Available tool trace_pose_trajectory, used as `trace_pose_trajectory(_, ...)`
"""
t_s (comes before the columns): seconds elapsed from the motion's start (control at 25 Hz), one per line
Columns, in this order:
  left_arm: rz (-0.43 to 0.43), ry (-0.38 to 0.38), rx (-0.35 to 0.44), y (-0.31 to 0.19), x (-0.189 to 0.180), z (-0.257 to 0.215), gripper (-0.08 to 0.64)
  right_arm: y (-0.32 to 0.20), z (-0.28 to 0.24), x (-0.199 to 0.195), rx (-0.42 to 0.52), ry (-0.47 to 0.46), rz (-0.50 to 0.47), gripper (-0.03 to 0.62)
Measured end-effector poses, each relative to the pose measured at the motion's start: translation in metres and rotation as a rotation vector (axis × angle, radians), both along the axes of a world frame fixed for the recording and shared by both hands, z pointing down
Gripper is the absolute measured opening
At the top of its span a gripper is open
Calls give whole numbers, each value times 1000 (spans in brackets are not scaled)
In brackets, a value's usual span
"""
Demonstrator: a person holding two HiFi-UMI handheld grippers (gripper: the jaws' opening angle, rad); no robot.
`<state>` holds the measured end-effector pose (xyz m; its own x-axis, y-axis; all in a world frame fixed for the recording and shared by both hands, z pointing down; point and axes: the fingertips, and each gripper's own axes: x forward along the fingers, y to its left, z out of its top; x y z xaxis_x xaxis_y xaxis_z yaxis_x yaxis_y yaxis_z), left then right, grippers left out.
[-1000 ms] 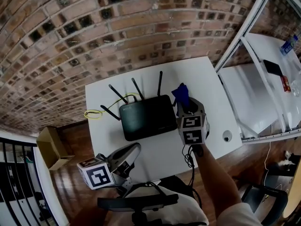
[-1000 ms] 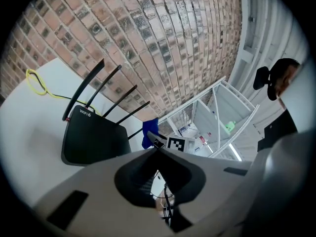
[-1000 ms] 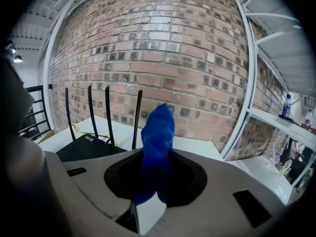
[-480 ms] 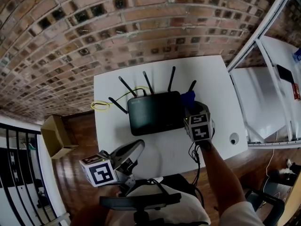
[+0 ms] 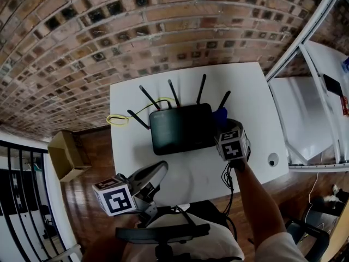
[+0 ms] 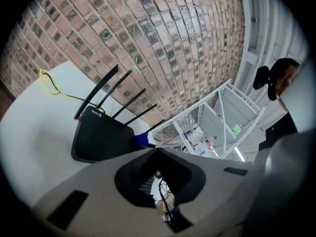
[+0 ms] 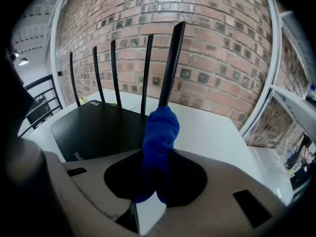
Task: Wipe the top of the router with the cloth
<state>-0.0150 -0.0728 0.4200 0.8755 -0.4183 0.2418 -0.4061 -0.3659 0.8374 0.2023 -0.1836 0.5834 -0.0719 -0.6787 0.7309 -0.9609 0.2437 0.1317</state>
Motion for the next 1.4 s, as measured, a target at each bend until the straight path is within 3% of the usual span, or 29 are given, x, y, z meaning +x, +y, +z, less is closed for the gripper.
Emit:
trace_pose_trajectory(0.6,-20,-3,-9,0,-12,0,18,18,34,7,-146,17,22,103)
trace_pose_trajectory(0.92,-18,-4,-6,2,-11,0,18,14,39,6,-145,43,-19,103)
trace_pose_trajectory(1.2,-60,-11,8,5,-13,-4,18,14,39,4,-101,-10,-33,107)
trace_pose_trajectory(1.4,-89,-31,5,11,-7,-2,18,14,46,7,-83,-39,-94,110)
